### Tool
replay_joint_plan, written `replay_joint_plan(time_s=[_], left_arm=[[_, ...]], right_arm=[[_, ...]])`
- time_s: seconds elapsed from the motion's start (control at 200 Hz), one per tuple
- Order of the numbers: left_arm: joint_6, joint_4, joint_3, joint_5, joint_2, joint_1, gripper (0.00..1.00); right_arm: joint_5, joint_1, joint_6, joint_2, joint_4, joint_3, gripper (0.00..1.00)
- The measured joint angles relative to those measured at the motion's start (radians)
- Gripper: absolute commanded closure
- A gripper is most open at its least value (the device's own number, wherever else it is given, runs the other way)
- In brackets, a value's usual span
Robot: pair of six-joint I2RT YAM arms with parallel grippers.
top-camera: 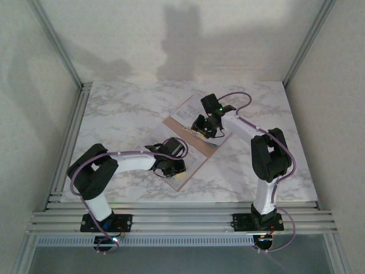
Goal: Put the files into the folder
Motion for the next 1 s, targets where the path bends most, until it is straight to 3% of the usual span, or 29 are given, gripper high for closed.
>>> replay_joint_plan(time_s=[0.405,0.741,1.001], left_arm=[[0.027,-0.013,-0.028,-0.007,-0.027,0.046,0.83],[0.053,-0.023,-0.028,-0.006,-0.029,0.078,0.83],[0.112,-0.045,-0.018,-0.011,-0.029,0.172,0.83]], right_arm=[[-0.075,-0.084,-0.073,0.042,0.014,-0.050,0.61],[-0.148,-0.089,-0.072,0.066,0.089,-0.161,0.62],[-0.160,-0.088,-0.023,0.020,0.204,-0.269,0.65]])
